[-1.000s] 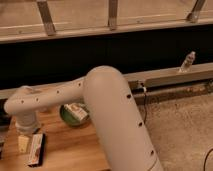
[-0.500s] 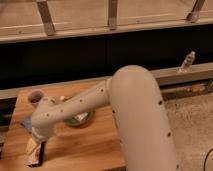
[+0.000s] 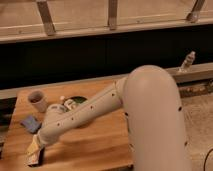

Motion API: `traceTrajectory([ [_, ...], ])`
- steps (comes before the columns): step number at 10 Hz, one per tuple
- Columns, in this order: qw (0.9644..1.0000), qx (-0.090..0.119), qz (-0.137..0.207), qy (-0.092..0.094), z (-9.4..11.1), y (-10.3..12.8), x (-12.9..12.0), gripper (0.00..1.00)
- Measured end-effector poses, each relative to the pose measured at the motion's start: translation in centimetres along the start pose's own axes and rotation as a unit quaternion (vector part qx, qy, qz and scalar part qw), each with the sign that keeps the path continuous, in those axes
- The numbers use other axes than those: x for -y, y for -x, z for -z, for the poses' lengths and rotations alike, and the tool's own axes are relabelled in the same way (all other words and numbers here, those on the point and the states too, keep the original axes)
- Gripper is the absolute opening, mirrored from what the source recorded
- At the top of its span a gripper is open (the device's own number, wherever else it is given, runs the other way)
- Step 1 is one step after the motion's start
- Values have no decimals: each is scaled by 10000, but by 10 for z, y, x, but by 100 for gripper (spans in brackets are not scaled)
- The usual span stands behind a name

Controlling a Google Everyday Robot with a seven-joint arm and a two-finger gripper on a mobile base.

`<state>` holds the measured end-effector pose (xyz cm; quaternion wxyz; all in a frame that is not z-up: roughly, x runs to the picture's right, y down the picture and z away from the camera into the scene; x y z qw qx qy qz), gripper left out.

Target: Place the eraser on the white sponge

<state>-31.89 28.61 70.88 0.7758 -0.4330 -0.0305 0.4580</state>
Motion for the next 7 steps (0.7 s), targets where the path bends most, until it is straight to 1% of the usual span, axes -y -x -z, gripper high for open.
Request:
traceTrajectory([
  [2, 9997, -105, 242, 16, -9, 10, -12, 80],
  [5, 9990, -216, 397, -21, -18, 14, -17, 80],
  [6, 9989, -225, 383, -123, -22, 15, -17, 80],
  [7, 9987, -209, 349, -303, -25, 15, -14, 80],
])
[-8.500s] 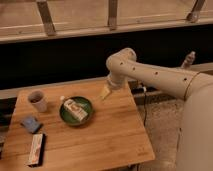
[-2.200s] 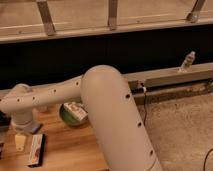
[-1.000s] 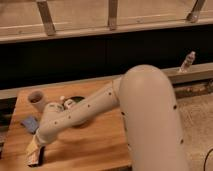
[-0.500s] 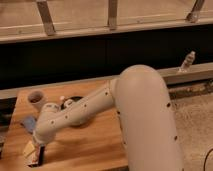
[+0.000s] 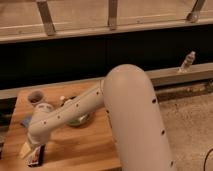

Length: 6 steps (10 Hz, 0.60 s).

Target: Place the eraser on the white sponge

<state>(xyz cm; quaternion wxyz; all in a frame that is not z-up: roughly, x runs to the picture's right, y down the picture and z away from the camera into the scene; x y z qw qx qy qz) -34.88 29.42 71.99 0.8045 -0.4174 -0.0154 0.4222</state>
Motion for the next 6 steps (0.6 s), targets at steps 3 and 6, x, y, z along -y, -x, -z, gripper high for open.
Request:
traceTrajectory([
  [3, 9985, 8, -24, -553, -16, 4, -2, 80],
  [6, 9968, -18, -90, -788, -26, 8, 2, 80],
])
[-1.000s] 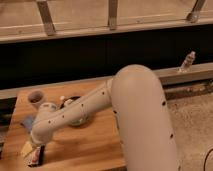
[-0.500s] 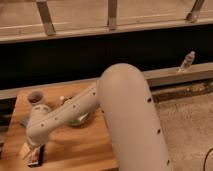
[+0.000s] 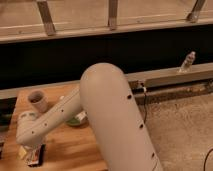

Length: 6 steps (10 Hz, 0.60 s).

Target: Place the eraser on the white sponge

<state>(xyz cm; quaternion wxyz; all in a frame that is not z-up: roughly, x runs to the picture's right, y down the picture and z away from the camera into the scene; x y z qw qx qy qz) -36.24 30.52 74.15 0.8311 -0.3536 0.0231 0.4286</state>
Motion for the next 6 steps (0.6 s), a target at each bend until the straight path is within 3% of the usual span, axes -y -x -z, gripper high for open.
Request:
traceTrajectory([
  [2, 9999, -71, -73, -68, -12, 1, 4, 76],
  [6, 9999, -109, -76, -102, -12, 0, 10, 37],
])
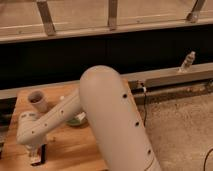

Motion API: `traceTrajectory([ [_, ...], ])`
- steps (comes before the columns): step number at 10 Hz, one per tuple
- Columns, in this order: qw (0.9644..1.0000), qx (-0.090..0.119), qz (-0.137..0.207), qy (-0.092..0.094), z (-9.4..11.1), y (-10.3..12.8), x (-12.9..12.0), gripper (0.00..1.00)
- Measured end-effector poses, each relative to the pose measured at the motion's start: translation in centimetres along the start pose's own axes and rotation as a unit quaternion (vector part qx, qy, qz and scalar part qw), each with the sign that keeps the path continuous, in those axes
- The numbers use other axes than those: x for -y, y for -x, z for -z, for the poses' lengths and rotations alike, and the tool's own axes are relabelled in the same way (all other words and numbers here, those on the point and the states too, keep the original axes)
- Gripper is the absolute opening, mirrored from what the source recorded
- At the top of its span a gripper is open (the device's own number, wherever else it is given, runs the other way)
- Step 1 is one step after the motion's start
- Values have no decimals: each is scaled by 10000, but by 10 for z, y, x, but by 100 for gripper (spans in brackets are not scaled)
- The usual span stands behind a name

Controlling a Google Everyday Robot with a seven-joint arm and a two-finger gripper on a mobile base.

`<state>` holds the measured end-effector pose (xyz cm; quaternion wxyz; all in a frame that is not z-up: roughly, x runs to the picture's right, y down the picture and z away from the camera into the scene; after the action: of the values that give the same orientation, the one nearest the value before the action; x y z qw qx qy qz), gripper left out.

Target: Place the eraser on the white sponge

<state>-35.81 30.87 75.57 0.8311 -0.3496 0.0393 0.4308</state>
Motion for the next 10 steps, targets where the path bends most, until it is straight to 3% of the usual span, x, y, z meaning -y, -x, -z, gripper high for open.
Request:
traceTrajectory([
  [4, 10000, -18, -18, 13, 7, -1, 0, 1],
  [6, 10000, -1, -6, 58, 7, -2, -1, 0],
  [8, 9988, 252, 71, 404, 24, 1, 9, 0],
  [10, 9941, 626, 170, 866, 63, 7, 31, 0],
])
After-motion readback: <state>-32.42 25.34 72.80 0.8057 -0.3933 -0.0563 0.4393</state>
